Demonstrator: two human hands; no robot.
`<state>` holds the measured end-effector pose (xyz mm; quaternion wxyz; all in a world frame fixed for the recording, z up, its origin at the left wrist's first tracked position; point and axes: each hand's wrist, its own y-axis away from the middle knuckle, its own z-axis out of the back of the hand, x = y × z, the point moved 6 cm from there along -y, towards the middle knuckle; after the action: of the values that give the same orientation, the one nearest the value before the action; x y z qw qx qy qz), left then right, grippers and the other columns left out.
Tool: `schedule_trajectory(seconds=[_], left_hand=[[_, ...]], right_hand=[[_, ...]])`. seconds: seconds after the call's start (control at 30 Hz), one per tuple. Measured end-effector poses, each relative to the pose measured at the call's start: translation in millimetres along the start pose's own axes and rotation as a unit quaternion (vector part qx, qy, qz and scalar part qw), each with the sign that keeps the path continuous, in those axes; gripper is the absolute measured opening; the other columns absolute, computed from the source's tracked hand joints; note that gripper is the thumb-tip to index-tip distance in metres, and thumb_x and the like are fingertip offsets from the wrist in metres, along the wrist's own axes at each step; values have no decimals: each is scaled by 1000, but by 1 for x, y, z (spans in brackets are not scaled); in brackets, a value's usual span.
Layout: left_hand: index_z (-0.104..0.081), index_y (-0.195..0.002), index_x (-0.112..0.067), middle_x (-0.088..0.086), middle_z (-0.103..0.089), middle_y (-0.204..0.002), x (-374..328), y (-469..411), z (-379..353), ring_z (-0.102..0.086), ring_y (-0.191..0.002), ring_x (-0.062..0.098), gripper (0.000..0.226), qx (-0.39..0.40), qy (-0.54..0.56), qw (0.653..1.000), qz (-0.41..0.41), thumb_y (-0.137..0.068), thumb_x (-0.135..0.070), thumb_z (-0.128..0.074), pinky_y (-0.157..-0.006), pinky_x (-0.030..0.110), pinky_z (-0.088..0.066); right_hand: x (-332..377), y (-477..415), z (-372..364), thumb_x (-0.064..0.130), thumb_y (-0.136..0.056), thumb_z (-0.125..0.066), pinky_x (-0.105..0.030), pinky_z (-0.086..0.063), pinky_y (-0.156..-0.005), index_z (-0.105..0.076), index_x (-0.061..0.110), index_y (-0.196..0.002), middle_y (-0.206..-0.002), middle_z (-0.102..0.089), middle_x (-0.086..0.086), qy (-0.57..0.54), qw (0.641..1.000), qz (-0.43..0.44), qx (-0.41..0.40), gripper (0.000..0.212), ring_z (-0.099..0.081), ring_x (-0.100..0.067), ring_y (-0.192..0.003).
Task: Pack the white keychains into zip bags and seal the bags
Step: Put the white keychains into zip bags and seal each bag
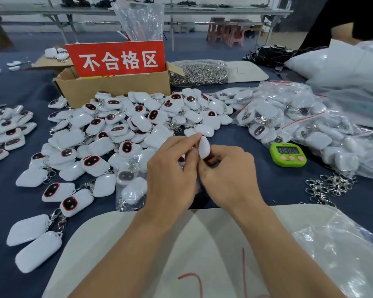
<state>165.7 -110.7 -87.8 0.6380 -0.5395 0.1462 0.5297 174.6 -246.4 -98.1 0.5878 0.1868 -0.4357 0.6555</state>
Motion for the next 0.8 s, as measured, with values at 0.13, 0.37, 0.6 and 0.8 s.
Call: schedule_trajectory(seconds=[0.13,0.37,0.6,0.8], left_hand=[[-78,-111,-27,-19,-72,-105,4,-3,-1,-65,-105,-1,26,23,81,996,26,-98,-20,-57,-88,12,-46],[-74,-87,-59,-20,-77,-85,9,-4,-4,-72,-81,2,37,6,168,979,118,-94,-26,-60,-76,18,-55],[-78,-87,-52,-13,-79,-90,14,-4,-11,-76,-88,9,44,22,232,961,150,-99,-12,-63,-78,26,-61],[-80,-91,-44,-7,-79,-89,13,-2,-14,-75,-85,14,32,44,243,957,152,-96,-20,-59,-73,30,-62]], right_hand=[[9,4,2,21,-76,-58,-19,-36,-48,-58,15,-62,-54,-57,8,-7,1000,24,-5,15,-46,-17,-54],[-7,-3,12,33,-79,-62,-19,-30,-45,-54,10,-59,-47,-40,0,-76,993,-68,-57,31,-32,-9,-48],[-13,-5,-9,23,-89,-61,-51,-62,-90,-82,17,-93,-91,-79,-11,-331,931,-144,51,22,-73,-37,-96],[-13,-7,-7,28,-86,-58,-62,-58,-88,-82,18,-89,-87,-77,-18,-297,943,-148,39,27,-72,-37,-84]])
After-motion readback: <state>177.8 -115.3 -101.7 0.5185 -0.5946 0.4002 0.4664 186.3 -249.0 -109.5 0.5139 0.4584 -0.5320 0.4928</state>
